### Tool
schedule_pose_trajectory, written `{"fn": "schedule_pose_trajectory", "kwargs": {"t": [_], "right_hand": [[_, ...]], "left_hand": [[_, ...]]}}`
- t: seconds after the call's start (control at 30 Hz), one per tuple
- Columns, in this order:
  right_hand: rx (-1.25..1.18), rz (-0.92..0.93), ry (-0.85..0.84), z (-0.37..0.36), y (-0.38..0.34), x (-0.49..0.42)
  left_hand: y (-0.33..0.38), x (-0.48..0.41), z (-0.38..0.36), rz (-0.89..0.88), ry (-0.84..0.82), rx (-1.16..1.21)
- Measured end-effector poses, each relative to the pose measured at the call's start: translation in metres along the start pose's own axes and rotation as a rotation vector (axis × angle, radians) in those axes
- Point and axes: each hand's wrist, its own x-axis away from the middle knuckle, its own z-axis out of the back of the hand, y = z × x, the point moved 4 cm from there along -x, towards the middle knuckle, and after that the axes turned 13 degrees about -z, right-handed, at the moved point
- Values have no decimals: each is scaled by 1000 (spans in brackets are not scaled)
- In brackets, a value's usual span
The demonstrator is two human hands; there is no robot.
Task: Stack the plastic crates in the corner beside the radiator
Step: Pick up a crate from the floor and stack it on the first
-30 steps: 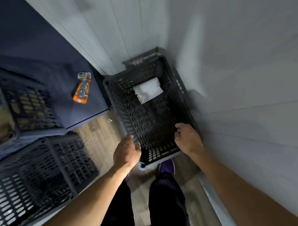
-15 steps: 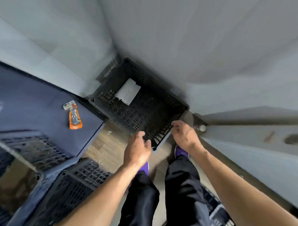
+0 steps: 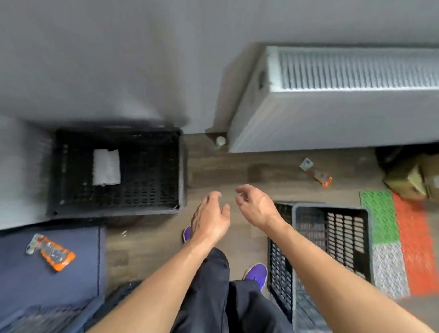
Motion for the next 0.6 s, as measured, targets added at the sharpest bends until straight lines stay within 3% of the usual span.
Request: {"fn": "schedule_pose_trajectory", "kwargs": {"t": [0.6], "right_hand": [[-406,-298,91,-2,345,78]], "left_hand": [[134,105,-245,-449,-436,-516]]}}
